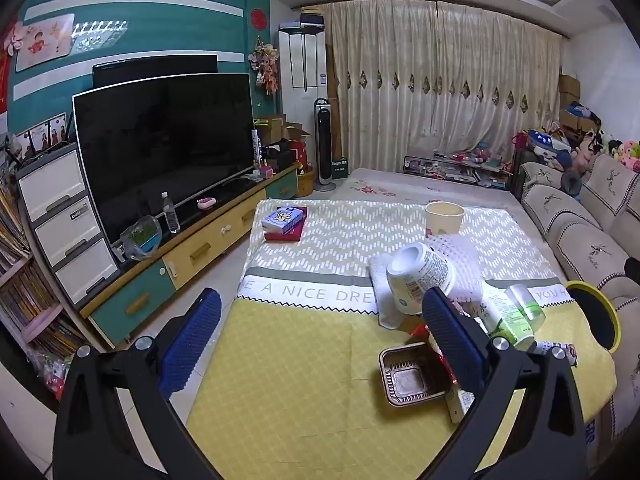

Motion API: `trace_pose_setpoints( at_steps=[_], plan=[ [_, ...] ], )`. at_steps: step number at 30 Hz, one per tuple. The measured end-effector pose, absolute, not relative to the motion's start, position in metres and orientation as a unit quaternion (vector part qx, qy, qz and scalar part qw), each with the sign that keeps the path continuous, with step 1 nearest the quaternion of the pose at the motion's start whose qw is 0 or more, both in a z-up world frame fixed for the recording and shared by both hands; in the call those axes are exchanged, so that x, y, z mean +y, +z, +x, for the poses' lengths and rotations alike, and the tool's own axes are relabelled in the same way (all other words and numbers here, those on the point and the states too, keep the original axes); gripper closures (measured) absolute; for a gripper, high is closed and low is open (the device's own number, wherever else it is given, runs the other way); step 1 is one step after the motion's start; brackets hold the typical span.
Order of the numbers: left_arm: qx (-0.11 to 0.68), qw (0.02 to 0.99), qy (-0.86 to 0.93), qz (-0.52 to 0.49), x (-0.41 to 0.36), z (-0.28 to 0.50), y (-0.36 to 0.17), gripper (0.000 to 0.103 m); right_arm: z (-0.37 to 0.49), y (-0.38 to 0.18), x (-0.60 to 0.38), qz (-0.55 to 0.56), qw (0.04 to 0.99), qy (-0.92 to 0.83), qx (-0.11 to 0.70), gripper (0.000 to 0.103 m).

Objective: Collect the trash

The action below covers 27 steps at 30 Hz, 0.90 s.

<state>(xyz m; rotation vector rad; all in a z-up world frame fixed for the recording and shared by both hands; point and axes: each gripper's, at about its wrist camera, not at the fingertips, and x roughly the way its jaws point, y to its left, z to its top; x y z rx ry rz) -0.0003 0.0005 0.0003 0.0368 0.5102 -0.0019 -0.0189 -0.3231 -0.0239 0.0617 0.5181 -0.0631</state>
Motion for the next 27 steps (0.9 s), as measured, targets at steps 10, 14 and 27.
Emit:
trace_pose_setpoints(
  at_steps=[10, 14, 27],
  plan=[
    [0.255, 0.967, -0.007, 0.022, -0.005, -0.005, -0.003, 0.004, -0.016, -0.030, -0.325, 0.037, 0.965, -0.033, 0.259, 0.006],
    [0.260, 0.965, -0.009, 0.023, -0.003, -0.001, -0.005, 0.004, -0.014, -0.030, -0.319, 0.036, 0.964, -0.033, 0.261, 0.006],
    [0.260, 0.965, -0.012, 0.023, -0.004, 0.003, -0.004, 0.004, -0.015, -0.034, -0.326, 0.043, 0.962, -0.033, 0.266, 0.006]
  ],
)
